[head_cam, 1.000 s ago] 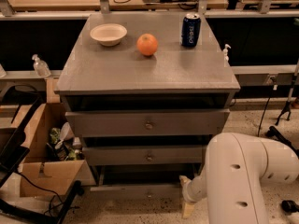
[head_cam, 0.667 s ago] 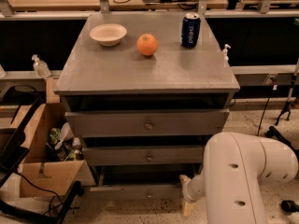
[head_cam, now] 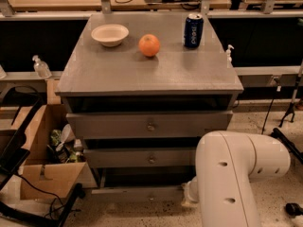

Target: Open bottom drawer

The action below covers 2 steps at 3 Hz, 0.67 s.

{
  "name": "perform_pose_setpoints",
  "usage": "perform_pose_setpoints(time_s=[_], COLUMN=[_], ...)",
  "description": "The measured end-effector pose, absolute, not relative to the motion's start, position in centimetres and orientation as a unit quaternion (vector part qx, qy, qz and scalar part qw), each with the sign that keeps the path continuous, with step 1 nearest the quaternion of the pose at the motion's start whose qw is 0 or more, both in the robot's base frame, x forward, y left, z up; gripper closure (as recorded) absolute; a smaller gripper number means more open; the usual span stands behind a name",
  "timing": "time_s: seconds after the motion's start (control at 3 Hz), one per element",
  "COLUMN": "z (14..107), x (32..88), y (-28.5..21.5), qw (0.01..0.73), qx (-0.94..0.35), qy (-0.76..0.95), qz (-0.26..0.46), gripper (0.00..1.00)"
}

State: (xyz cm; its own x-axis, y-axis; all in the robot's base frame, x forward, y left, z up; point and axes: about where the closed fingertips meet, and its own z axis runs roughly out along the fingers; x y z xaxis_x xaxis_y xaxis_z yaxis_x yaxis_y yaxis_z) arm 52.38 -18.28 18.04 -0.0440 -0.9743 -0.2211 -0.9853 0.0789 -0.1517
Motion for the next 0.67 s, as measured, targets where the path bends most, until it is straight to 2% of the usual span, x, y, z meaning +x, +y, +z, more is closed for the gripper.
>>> perform_pose_setpoints(time_s=[0.67], z=[18.22], x=[52.05], y=[-18.59], qw=[0.119], qx=[-0.668], qy=[0.734], qz=[0.022], gripper=[1.00])
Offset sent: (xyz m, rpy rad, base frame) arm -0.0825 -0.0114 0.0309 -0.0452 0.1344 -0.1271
